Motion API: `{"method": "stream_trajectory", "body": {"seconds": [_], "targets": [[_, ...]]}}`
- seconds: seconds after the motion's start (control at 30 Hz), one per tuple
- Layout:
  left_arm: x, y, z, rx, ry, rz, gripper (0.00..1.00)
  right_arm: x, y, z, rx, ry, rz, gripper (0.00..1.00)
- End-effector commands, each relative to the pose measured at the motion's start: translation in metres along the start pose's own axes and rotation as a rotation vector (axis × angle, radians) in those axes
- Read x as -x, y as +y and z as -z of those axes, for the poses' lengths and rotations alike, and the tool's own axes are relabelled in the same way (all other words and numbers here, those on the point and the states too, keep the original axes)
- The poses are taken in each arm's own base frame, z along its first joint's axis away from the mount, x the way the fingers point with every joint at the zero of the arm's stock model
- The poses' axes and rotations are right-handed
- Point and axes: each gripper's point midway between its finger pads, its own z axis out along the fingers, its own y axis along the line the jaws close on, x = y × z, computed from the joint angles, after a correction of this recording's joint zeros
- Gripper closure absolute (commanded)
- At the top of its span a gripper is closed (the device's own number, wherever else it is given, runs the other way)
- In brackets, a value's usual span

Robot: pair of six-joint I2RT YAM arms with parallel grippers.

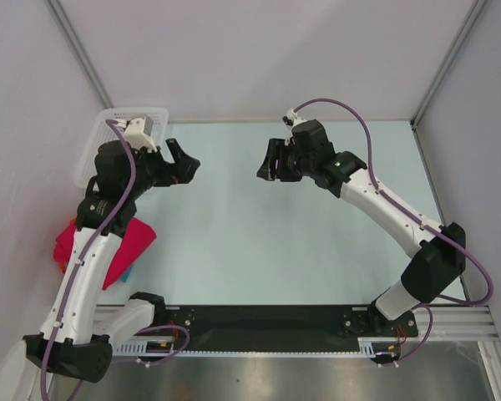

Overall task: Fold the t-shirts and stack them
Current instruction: Grab crumpled tshirt from the corner of the board with the left arm

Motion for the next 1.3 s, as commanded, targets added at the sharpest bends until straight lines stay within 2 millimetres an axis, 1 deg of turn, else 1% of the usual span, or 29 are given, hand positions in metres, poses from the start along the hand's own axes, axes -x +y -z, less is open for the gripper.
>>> {"method": "stream_trajectory", "body": {"seconds": [0.0,0.8,1.27], "targets": [[0.0104,-0.0052,0.0063,-0.023,-0.044,-0.02,0.01,0.0094,0.0071,0.0044,0.029,-0.032,-0.004,0.42],[0.0109,-0.0055,0.0077,-0.022,-0.047,-0.02,0.0,0.0111,0.009,0.0063,0.035,-0.035,-0.002,0.41],[0.0069,-0.0038,0.0017,-0.021,-0.023,-0.016,0.01,0.0087,0.0067,0.0029,0.031,-0.025,-0.003,0.42]]}}
